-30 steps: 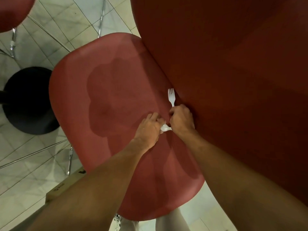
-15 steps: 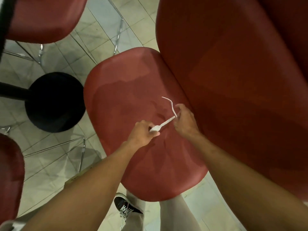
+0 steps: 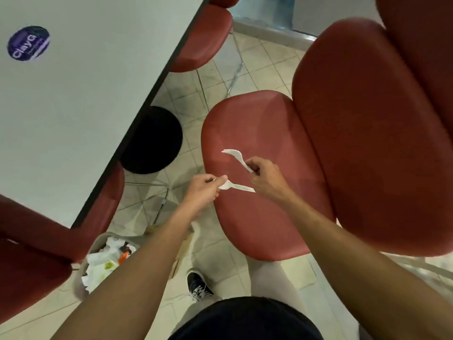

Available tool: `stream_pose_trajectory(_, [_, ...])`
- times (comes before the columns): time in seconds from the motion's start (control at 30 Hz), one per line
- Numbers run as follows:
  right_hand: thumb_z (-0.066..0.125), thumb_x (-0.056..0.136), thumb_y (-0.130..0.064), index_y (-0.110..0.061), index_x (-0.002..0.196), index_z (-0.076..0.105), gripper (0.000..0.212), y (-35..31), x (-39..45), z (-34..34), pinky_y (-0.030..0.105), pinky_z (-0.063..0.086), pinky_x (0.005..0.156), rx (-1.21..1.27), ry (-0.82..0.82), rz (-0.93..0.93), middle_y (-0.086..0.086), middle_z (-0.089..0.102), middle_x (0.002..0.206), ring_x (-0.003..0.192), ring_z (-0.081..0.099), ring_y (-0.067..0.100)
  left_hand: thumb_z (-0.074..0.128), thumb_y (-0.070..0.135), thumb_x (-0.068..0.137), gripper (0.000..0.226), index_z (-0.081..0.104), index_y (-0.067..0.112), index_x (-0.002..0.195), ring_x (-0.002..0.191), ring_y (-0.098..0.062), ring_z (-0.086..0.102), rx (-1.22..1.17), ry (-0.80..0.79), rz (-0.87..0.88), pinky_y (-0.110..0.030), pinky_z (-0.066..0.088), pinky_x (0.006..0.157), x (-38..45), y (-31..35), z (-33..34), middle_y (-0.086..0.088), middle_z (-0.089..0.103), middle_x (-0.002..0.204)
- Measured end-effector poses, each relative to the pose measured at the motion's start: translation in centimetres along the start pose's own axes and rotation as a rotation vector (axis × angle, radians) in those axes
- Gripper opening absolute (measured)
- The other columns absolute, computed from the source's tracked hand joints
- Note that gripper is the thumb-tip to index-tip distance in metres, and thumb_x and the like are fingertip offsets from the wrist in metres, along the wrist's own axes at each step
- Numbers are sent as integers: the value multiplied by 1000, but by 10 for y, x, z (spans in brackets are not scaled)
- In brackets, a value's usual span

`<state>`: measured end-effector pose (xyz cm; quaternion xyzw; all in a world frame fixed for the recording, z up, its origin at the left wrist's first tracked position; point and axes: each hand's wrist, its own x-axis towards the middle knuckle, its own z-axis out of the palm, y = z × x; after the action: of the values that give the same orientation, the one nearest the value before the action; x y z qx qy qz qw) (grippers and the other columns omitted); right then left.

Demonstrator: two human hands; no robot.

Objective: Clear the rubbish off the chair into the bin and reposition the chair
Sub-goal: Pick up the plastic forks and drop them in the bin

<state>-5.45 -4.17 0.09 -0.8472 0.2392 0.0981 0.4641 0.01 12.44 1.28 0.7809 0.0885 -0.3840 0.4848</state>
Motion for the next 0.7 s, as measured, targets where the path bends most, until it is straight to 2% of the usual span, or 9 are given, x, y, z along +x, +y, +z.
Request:
stream_pose_trajectory(0.1, [49,82,2,-19,99,67,33,-32,-22,21,21,42,61,9,-48,-88,-11,61,72,66,52,10,68,28,86,23,66,9,73,49,-9,45,-92,75,-17,-22,36,50,-28,-9,-34,1,50,54])
stream_pose_trajectory(0.23, [50,88,-2,-24,100,66,30,-66,-51,58,19,44,63,64,-143,-165,-14,64,73,64,54,2,68,23,85,21,60,13,69,49,-10,43,-340,125,-127,-22,32,48,-65,-28,-77,-1,48,54])
stream_pose_trajectory(0.37, [50,90,-8,-33,95,65,29,-81,-72,98,32,47,68,97,-247,-183,-8,64,79,69,56,7,66,26,87,19,57,15,74,47,-8,43,-574,104,-256,-17,34,40,-95,-54,-109,0,46,56])
stream_pose_trajectory(0.47, [48,95,-8,-34,96,62,30,-95,-90,124,27,43,62,107,-303,-215,-5,61,78,66,53,8,66,29,87,19,56,15,79,46,-8,47,-662,94,-281,-16,38,39,-118,-77,-129,0,49,57])
stream_pose_trajectory(0.57, [42,98,-5,-23,105,60,27,-106,-107,153,16,43,56,126,-405,-224,-4,56,76,63,50,6,65,29,89,20,57,13,81,46,-9,50,-792,146,-294,-17,42,41,-135,-101,-147,-1,54,58])
stream_pose_trajectory(0.7, [45,101,-18,-19,112,64,22,-114,-130,191,14,37,54,78,-480,-289,-14,52,70,57,48,-2,62,31,91,25,59,8,83,44,-8,53,-912,206,-304,-17,44,42,-151,-130,-168,-4,59,63])
